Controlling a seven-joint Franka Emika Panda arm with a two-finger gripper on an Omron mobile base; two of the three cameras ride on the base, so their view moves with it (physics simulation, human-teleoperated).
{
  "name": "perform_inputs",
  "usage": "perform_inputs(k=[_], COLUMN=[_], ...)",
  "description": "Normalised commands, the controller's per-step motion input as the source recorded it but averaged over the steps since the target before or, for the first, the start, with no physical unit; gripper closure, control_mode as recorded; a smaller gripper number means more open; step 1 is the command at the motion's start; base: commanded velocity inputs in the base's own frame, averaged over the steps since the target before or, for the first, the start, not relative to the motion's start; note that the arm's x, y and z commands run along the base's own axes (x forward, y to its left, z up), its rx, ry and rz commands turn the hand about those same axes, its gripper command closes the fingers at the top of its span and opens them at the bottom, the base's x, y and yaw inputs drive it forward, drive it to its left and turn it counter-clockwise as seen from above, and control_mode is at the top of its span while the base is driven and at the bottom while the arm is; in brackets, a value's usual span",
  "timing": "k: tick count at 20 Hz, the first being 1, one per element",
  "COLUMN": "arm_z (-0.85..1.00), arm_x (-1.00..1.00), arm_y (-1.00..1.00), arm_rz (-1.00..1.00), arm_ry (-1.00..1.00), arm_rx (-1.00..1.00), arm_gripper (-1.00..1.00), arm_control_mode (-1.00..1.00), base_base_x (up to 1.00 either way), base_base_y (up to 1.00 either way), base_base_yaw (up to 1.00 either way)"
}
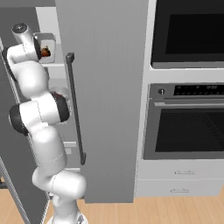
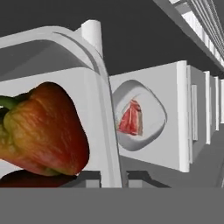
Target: Take the meat container that has the steak and place it on the second highest rack of the freezer. Then take the vegetable container that has the bell peppers and place it on the highest rack of the freezer.
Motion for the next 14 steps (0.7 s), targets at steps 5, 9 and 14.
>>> perform_inputs(k=[5, 9, 14], arm_z=[0.02, 0.15, 0.13], arm_x=[0.56, -0.09, -0.45], arm_y=[0.02, 0.11, -0.06], arm_rz=[0.00, 0.00, -0.05], arm_ry=[0.00, -0.04, -0.07], arm_rx=[-0.03, -0.04, -0.04], arm_gripper=[-1.00, -1.00, -1.00], arm_control_mode=[-1.00, -1.00, -1.00], base_base_x=[0.00, 0.00, 0.00], base_base_y=[0.00, 0.00, 0.00], base_base_yaw=[0.00, 0.00, 0.00])
